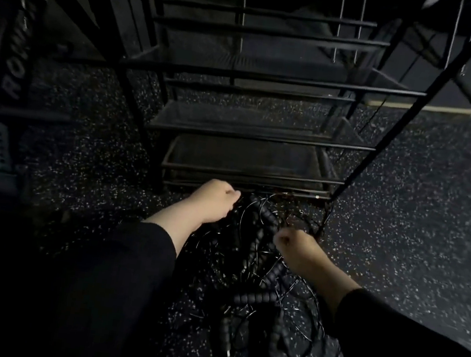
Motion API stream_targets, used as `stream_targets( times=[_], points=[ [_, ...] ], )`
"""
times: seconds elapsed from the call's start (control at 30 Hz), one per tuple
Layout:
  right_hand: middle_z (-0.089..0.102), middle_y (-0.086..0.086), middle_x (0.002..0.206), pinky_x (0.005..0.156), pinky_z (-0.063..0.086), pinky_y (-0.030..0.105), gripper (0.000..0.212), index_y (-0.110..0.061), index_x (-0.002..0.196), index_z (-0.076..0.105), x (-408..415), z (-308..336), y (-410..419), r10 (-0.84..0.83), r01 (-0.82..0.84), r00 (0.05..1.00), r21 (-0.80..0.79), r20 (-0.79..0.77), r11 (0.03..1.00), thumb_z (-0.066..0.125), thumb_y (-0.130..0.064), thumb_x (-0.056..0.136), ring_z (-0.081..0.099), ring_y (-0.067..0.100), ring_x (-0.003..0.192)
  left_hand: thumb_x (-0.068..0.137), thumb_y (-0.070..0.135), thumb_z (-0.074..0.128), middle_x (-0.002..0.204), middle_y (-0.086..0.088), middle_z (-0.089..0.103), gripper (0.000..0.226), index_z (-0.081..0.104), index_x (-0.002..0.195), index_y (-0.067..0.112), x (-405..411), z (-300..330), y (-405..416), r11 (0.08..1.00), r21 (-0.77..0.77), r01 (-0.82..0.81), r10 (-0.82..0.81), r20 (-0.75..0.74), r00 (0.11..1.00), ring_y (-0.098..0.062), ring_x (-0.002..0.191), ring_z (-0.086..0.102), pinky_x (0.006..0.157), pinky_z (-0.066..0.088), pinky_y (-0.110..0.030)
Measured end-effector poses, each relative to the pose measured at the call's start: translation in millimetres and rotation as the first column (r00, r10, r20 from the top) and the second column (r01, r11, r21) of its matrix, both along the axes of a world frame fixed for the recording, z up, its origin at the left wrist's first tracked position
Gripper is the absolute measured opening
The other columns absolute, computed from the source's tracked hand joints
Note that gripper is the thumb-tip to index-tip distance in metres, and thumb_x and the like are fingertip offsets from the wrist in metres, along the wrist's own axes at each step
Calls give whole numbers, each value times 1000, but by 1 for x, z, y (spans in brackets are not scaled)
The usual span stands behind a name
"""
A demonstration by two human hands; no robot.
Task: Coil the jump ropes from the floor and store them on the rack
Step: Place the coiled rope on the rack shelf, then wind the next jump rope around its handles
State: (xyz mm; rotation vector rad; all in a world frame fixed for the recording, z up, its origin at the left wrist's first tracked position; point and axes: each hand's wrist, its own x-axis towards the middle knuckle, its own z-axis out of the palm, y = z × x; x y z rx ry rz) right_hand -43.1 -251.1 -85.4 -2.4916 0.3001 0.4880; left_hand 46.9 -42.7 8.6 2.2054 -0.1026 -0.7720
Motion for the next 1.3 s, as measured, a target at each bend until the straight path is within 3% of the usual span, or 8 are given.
stream_targets(
  times=[0.27, 0.37, 0.43, 0.5, 0.57, 0.7, 0.9, 1.3],
  points=[
    [73, 16, 104, 60, 50, 31, 27, -6, 132, 45, -48, -85, 31, 161, -124, 798, 103, -581, 987, 34, -16, 110, 68, 29, 72, 104, 37, 52, 106, -4, 74, 32, 72, 108, 12, -1, -32, 1, 977, 161, 137, -144, 35, 989, -24, 100, 70, 89, 56, -35],
    [64, -20, 67, 92, 35, 8, 31, -33, 100, 74, -59, -117, 34, 60, -117, 742, -42, -668, 992, 44, -41, 102, 35, -4, 40, 104, 37, 52, 107, -2, 73, 31, 72, 107, 14, 1, -37, -1, 977, 148, 156, -166, 58, 985, -24, 101, 69, 82, 52, -32],
    [27, -24, 29, 73, 17, -5, 45, -59, 75, 56, -72, -166, 25, -79, 31, 991, -390, -106, 920, 48, -88, 42, 9, 13, 21, 104, 37, 52, 108, -3, 73, 31, 72, 107, 13, 3, -39, -1, 975, 150, 165, -177, 73, 981, -25, 102, 69, 85, 53, -34],
    [43, -28, 35, 41, 17, 10, 92, -50, 95, 40, -76, -178, 34, -58, 19, 994, -365, -97, 931, 51, -89, 13, 17, 1, 22, 104, 37, 52, 109, -3, 73, 32, 72, 108, 13, 4, -40, 1, 973, 158, 167, -182, 84, 980, -24, 103, 68, 91, 56, -38],
    [77, -8, 97, 46, 10, 5, 75, -29, 136, 46, -73, -130, 45, -5, 1, 805, -7, -593, 1000, 72, -60, 73, 39, -7, 49, 104, 38, 51, 113, -4, 71, 33, 71, 112, 13, 4, -39, 4, 971, 164, 173, -189, 88, 978, -24, 106, 67, 95, 54, -40],
    [50, 21, 148, 62, 35, 18, 69, -17, 161, 19, -72, -136, 52, 84, -132, 839, -51, -538, 990, 53, -18, 100, 58, 32, 128, 105, 37, 50, 110, -3, 72, 33, 71, 115, 13, 1, -39, 8, 969, 161, 189, -205, 90, 975, -22, 104, 68, 93, 55, -39],
    [66, 13, 132, 110, 39, 36, 36, -7, 137, 58, -73, -119, 59, 103, -132, 870, -26, -482, 991, 47, -12, 103, 59, 31, 125, 105, 40, 50, 108, 3, 71, 32, 70, 116, 18, 3, -45, 13, 964, 171, 203, -219, 82, 972, -17, 100, 68, 94, 54, -39],
    [63, -5, 81, 62, 48, 33, 23, -28, 95, 49, -52, -89, 83, -455, 454, 887, 22, 86, 890, 68, -41, 93, 62, 19, 73, 104, 39, 50, 107, 2, 71, 31, 71, 115, 19, 1, -41, 5, 961, 170, 219, -240, 114, 964, -19, 100, 69, 94, 55, -40]
  ],
)
